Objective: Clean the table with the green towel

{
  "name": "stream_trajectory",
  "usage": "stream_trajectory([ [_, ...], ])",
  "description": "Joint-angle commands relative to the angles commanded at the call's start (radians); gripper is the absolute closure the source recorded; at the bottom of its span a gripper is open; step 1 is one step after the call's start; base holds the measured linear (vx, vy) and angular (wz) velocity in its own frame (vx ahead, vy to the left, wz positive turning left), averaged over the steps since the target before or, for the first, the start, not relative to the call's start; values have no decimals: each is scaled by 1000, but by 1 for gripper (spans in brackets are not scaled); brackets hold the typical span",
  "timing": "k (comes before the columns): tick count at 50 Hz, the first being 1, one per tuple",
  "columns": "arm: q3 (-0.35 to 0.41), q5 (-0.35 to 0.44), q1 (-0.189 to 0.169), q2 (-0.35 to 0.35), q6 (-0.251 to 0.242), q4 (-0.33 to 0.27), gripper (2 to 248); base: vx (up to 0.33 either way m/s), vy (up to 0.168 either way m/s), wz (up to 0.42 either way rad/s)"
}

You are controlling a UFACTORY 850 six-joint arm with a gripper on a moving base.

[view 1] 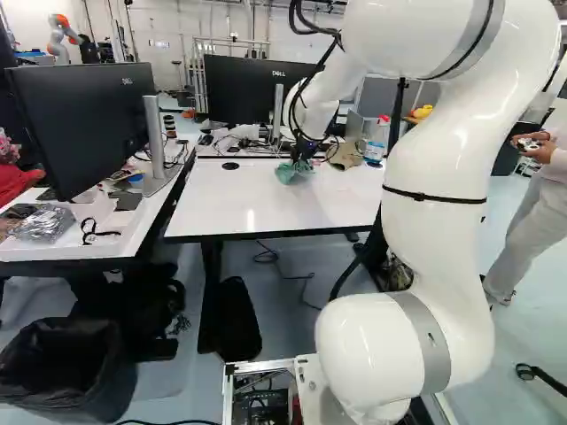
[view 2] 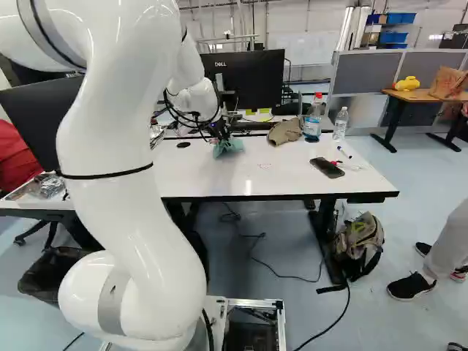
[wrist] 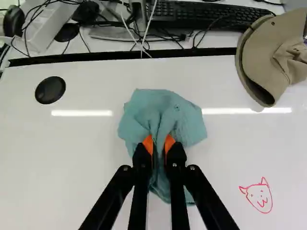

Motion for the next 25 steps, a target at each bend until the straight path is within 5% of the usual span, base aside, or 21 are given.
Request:
stream_trajectory([
  [25, 104, 0, 51, 88, 0, 0, 204, 0, 0, 0],
])
